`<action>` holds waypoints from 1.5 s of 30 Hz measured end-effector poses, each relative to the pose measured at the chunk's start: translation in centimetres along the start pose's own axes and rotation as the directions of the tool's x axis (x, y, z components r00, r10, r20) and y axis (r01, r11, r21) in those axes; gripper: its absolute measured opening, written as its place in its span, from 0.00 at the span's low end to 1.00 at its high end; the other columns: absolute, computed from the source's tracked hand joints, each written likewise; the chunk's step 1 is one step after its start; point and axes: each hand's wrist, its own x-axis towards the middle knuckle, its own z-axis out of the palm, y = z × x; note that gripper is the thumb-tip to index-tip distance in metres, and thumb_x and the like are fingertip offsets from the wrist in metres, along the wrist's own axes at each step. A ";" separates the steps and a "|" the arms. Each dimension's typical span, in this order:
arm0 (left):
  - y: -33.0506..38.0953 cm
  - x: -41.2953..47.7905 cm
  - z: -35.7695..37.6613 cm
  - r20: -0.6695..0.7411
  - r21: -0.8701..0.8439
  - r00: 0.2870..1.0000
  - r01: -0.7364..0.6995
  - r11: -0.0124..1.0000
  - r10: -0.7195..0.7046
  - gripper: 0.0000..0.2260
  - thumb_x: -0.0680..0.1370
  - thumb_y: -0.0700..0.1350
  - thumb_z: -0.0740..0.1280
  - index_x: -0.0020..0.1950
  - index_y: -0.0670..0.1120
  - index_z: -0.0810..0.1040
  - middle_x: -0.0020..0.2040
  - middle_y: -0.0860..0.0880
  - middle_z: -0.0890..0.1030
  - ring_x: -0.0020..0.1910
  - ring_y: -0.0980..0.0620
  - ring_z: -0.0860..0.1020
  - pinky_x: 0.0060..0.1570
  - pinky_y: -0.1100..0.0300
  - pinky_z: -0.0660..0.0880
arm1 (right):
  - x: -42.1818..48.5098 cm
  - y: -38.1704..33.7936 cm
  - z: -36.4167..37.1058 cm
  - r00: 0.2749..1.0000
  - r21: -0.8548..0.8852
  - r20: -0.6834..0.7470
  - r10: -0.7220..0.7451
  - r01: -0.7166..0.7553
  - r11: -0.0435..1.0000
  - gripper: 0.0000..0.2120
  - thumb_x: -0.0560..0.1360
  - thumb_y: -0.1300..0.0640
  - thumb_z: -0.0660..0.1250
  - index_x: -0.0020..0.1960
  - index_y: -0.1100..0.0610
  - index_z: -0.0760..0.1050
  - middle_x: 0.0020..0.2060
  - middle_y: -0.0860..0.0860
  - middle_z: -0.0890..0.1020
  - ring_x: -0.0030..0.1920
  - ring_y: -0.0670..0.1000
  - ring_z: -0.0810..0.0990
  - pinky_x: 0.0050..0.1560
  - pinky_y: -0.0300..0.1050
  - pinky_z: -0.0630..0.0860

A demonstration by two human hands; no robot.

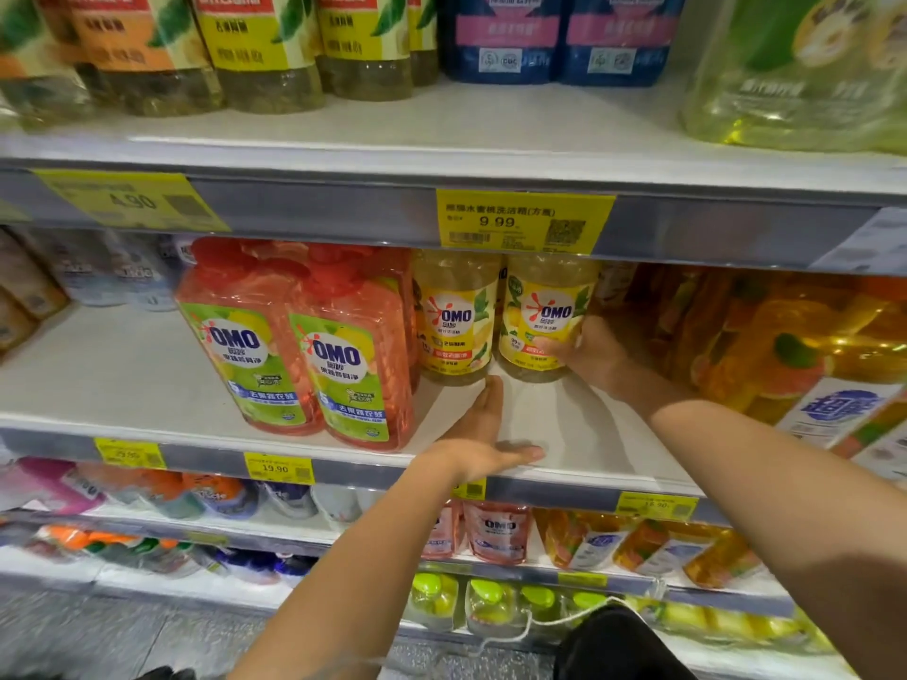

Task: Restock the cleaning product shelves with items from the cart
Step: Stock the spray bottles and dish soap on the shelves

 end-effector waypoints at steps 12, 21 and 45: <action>5.6 -4.0 -3.0 -0.424 -0.616 0.896 -0.180 0.767 -0.131 0.07 0.81 0.42 0.63 0.44 0.51 0.73 0.46 0.43 0.81 0.44 0.46 0.79 0.44 0.54 0.76 | -8.8 -3.4 0.6 0.948 0.246 -0.283 0.144 -0.073 0.967 0.04 0.79 0.57 0.66 0.52 0.56 0.74 0.45 0.55 0.80 0.40 0.50 0.79 0.35 0.40 0.77; 6.7 -17.0 -6.4 -0.450 -0.637 0.893 -0.340 0.692 0.025 0.05 0.81 0.41 0.63 0.47 0.41 0.75 0.39 0.47 0.79 0.37 0.58 0.77 0.41 0.60 0.75 | -19.6 -12.0 2.6 0.996 0.336 -0.087 0.017 0.014 0.942 0.02 0.77 0.62 0.67 0.48 0.60 0.76 0.36 0.56 0.80 0.34 0.46 0.79 0.37 0.38 0.78; -18.6 -62.1 -7.9 -0.676 -0.732 0.157 -0.033 0.680 -0.720 0.05 0.81 0.42 0.63 0.46 0.46 0.75 0.37 0.51 0.75 0.34 0.63 0.72 0.37 0.70 0.67 | -38.8 -28.5 41.7 0.471 0.236 0.858 -0.205 -0.006 0.972 0.03 0.78 0.62 0.64 0.46 0.57 0.75 0.29 0.49 0.80 0.27 0.42 0.75 0.28 0.34 0.71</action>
